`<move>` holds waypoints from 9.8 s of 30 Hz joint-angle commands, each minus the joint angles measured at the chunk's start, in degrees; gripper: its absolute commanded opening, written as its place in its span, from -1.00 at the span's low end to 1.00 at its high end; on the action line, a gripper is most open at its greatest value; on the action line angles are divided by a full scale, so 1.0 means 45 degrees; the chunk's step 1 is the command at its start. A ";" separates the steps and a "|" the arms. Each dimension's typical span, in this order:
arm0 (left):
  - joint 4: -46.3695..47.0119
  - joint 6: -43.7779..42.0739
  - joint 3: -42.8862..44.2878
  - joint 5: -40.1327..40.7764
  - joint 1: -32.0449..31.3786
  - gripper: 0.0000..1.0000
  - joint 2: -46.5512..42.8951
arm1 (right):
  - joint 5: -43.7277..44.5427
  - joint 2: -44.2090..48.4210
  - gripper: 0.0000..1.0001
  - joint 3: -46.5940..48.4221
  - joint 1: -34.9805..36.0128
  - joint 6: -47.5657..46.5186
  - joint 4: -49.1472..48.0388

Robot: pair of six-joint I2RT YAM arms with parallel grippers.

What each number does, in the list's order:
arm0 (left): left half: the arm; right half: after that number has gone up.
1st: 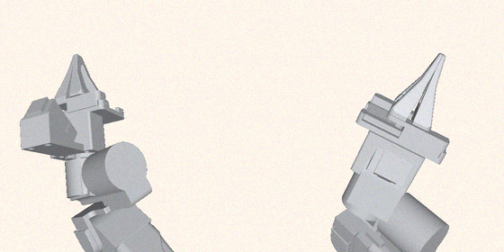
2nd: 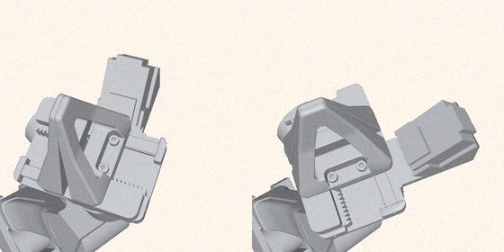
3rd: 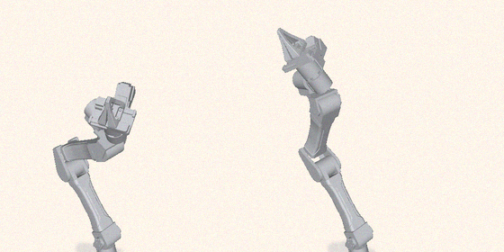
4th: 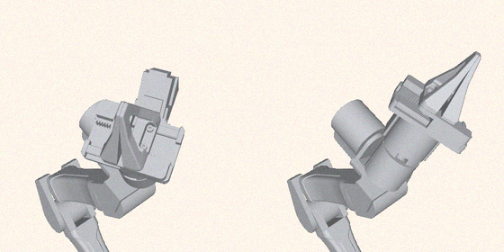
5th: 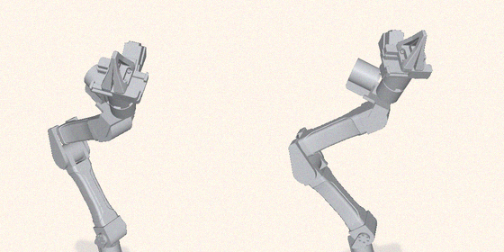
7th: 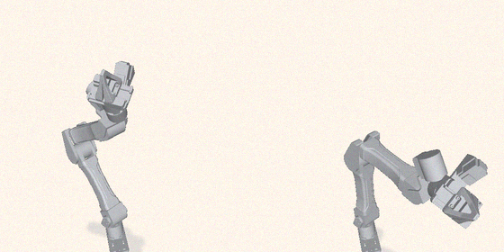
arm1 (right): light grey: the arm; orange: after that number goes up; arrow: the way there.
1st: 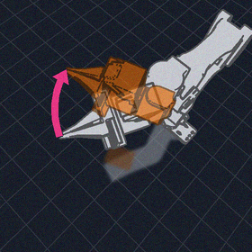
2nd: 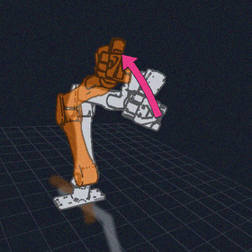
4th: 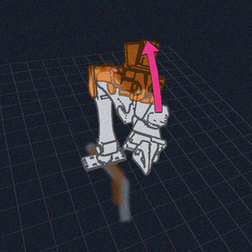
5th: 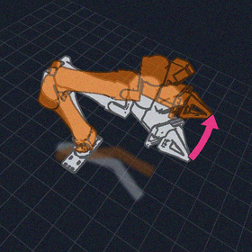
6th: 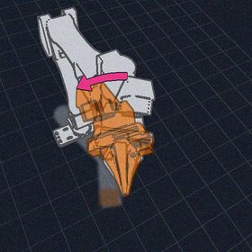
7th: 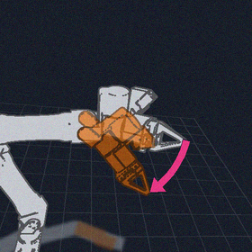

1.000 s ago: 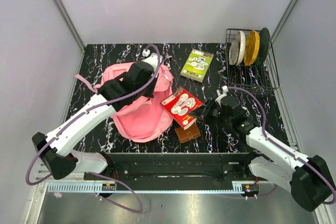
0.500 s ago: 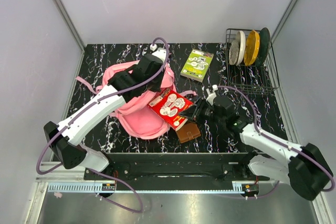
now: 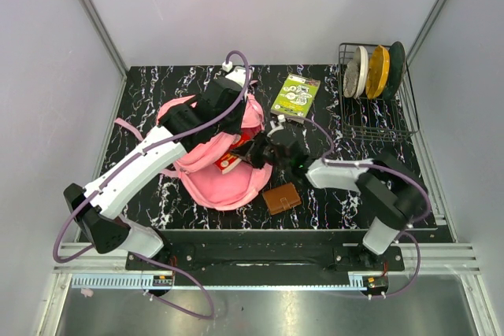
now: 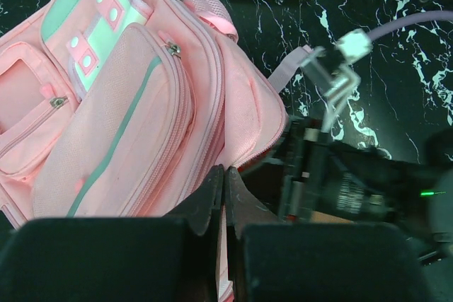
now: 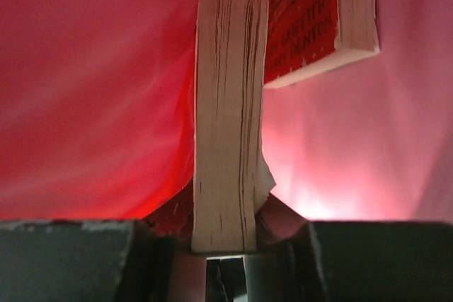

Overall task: Pack the student bag
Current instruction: Place the book in the student bag, then move the book to the center of the board, then pick up the book from the center of the board.

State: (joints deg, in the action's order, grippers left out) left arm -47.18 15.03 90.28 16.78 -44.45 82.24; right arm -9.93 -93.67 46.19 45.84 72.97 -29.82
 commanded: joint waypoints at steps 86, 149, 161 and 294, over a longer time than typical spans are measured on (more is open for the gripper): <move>0.8821 0.0274 -0.1587 -0.6735 0.3080 0.98 0.1174 | 0.2873 0.0975 0.99 0.4770 -0.5421 -0.7387 0.9850; 1.2573 0.5566 0.1055 -1.0565 0.3979 -0.10 1.1669 | -0.1269 -0.5087 -0.98 0.6631 -0.7102 -0.7094 0.7995; 1.1813 0.4395 -0.4454 -0.9315 0.2476 0.05 0.7040 | -0.0526 -0.0462 -0.99 0.1379 -0.6321 -0.6938 0.8229; 1.7299 0.7129 -0.5745 -1.3200 0.2377 0.38 0.4577 | -0.4980 0.9448 -1.00 -0.4406 -0.6360 -0.6196 0.2232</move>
State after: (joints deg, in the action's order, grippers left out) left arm 21.76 44.77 63.18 -36.12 -33.28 102.96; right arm -30.04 -51.68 25.04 16.82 44.23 -10.87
